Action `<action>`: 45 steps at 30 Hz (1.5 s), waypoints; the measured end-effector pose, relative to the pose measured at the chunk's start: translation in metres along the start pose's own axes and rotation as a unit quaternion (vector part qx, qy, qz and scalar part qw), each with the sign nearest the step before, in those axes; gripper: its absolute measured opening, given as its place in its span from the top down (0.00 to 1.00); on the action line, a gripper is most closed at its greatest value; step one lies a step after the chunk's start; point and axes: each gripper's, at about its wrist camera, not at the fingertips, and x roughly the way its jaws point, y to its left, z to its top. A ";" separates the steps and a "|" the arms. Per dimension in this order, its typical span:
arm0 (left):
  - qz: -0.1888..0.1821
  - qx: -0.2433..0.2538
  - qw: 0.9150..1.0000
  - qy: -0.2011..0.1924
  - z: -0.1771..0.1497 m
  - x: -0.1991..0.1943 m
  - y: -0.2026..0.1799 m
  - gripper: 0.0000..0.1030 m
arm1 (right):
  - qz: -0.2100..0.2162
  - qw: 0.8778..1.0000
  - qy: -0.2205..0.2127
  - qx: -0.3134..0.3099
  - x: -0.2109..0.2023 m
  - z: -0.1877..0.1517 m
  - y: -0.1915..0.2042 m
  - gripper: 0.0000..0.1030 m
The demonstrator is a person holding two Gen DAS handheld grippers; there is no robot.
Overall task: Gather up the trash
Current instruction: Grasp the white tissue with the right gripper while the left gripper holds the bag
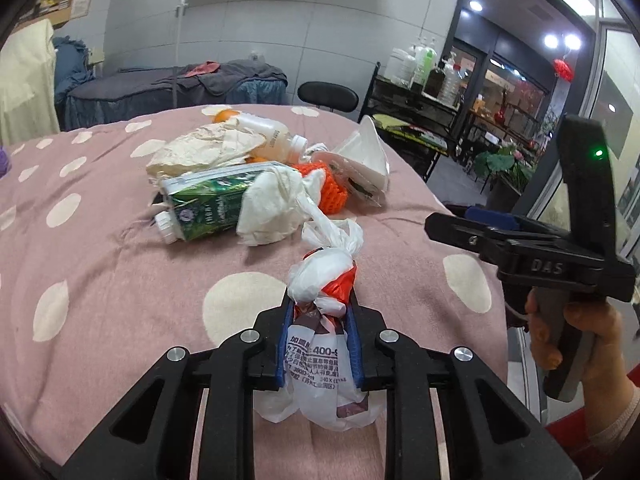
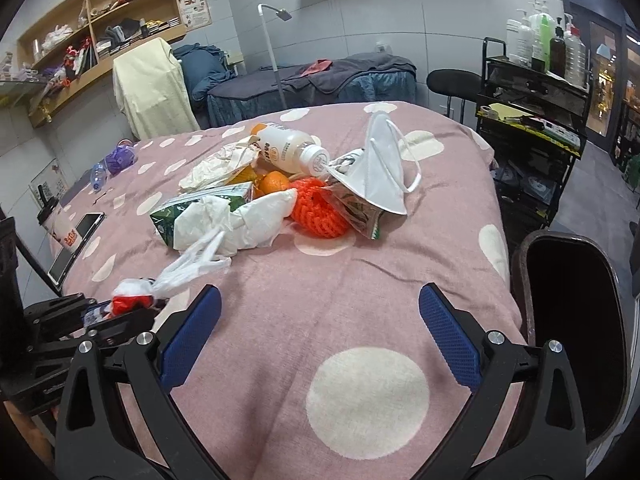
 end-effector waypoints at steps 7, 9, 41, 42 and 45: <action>0.060 -0.049 0.996 -0.044 -0.004 -0.034 0.032 0.78 | 0.069 0.996 0.057 -0.024 0.049 0.022 0.040 0.05; 0.067 -0.058 0.995 -0.040 -0.007 -0.033 0.039 0.78 | 0.085 0.993 0.081 -0.026 0.068 0.029 0.051 0.05; 0.024 -0.055 0.998 -0.032 -0.016 -0.026 0.020 0.78 | 0.069 0.997 0.031 -0.013 0.033 0.014 0.038 0.91; 0.020 -0.053 0.998 -0.032 -0.015 -0.024 0.017 0.78 | 0.066 0.997 0.026 -0.010 0.027 0.013 0.034 0.91; 0.011 -0.042 0.998 -0.034 -0.012 -0.022 0.005 0.78 | 0.053 0.999 0.006 -0.004 0.010 0.008 0.024 0.91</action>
